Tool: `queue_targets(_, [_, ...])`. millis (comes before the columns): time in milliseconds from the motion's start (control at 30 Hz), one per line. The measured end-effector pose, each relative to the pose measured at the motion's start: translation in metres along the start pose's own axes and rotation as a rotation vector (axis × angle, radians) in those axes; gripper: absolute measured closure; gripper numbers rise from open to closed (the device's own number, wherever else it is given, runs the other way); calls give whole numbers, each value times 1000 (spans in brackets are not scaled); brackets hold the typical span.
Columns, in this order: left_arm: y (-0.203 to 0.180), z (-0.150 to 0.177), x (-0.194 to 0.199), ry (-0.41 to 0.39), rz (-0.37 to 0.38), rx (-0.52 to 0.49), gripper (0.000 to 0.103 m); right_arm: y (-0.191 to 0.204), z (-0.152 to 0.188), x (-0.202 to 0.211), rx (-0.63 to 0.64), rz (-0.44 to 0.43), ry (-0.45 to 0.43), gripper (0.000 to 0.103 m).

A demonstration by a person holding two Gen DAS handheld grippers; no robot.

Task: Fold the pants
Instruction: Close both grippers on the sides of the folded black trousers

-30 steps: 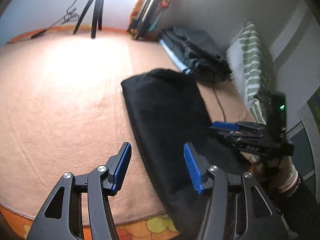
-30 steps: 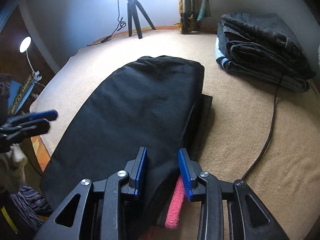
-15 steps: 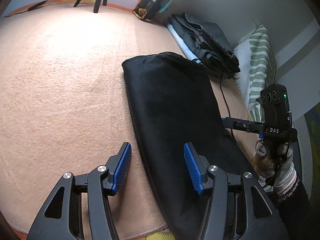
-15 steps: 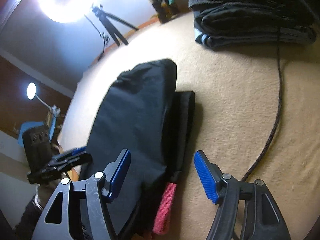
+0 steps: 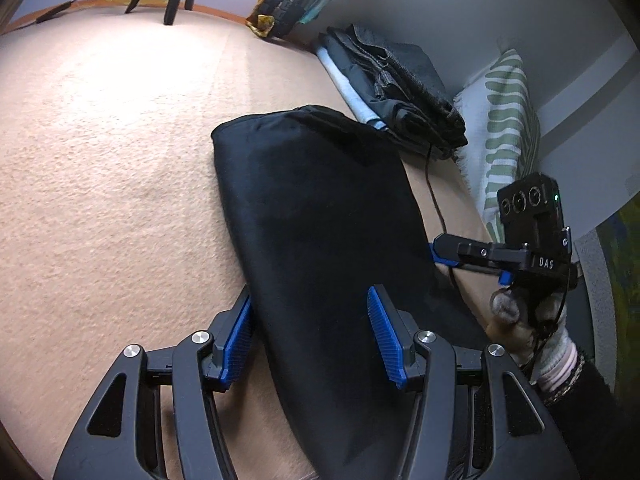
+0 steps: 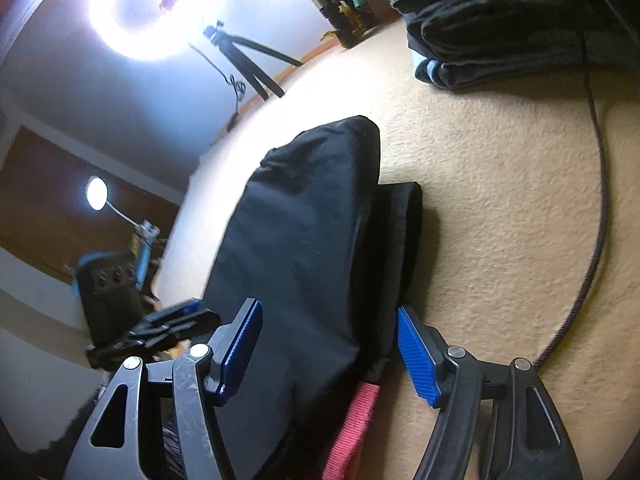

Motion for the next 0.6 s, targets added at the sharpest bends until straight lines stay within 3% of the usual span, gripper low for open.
queue_targets(133, [-3,-3,-5,-5,1,4,49,1,3,-1,1,-25,-15,38])
queue_targets(300, [-4,-3,-6,-2,-1,-5,49,-2,6,3,20,-21,5,56])
queue_targets(400, [-5,-4,-7,-3,1,-10,49,-8,6,2,-22,-52,-5,56])
queue_targets(600, [-13,-5,-13,-3,-14,-32,50,9,2,-8,38,15,-24,66])
Point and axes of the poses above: each gripper's, at about its wrist camera, not at the fingertips, and x roughly against the way its jaws point, y to its left, z to its underside, the point moved 3 cm from there along -x, roughly the way its jaws point, and after that the axes turned 5 degrees about z, right-handed, at the moved point
